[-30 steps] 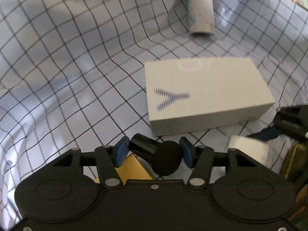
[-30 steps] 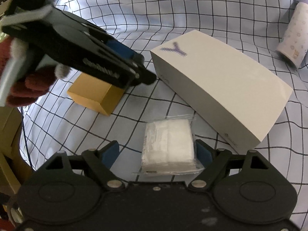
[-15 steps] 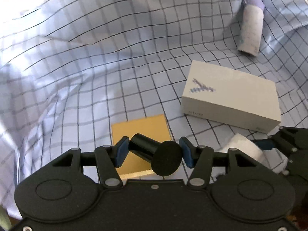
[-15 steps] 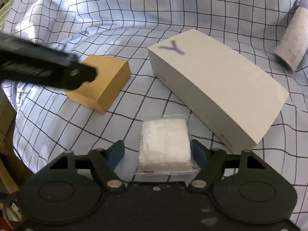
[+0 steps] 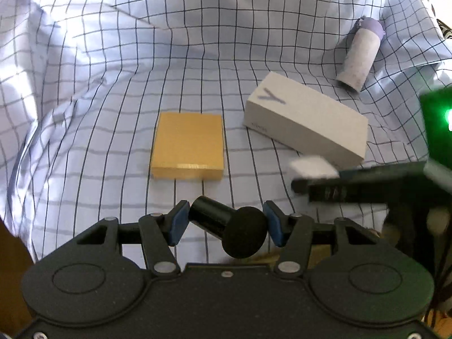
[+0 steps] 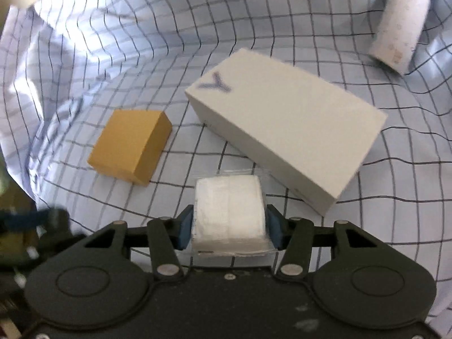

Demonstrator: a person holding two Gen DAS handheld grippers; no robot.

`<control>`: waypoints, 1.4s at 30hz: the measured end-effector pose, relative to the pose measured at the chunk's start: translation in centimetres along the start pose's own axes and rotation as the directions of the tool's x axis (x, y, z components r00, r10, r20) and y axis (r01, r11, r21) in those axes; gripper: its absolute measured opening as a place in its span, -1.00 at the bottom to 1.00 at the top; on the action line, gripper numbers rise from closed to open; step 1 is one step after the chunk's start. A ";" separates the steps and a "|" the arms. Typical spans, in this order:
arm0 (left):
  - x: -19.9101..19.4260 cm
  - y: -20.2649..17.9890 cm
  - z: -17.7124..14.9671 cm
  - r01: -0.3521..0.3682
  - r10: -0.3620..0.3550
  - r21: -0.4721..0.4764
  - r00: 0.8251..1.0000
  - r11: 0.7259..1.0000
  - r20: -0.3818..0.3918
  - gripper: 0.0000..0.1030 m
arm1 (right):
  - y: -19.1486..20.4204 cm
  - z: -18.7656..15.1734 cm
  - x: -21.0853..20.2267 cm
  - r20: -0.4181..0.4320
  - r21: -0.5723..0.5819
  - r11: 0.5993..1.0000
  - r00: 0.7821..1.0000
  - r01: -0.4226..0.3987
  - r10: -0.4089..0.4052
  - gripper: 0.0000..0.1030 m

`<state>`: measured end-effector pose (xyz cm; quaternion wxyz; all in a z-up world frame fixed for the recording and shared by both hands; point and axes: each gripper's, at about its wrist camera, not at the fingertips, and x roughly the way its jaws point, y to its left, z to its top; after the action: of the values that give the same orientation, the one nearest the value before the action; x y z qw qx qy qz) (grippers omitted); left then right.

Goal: Organize soft objects
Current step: 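Carry the puff with the left tool while the right tool carries the packet to the basket, then open the left tool to drop the puff in the basket while the right tool releases the packet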

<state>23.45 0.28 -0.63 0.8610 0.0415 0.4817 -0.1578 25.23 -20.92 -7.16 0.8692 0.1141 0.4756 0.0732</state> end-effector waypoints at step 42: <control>-5.4 -3.6 -10.7 -0.006 0.005 -0.110 1.000 0.994 -0.006 0.06 | 0.3 -17.3 -16.2 0.231 -0.058 0.994 0.968 -0.090 0.101 0.02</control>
<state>10.95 0.48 -1.52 0.8611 -0.0044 0.4919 -0.1286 1.92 -22.25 -2.98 0.9170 0.1242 0.3621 0.1120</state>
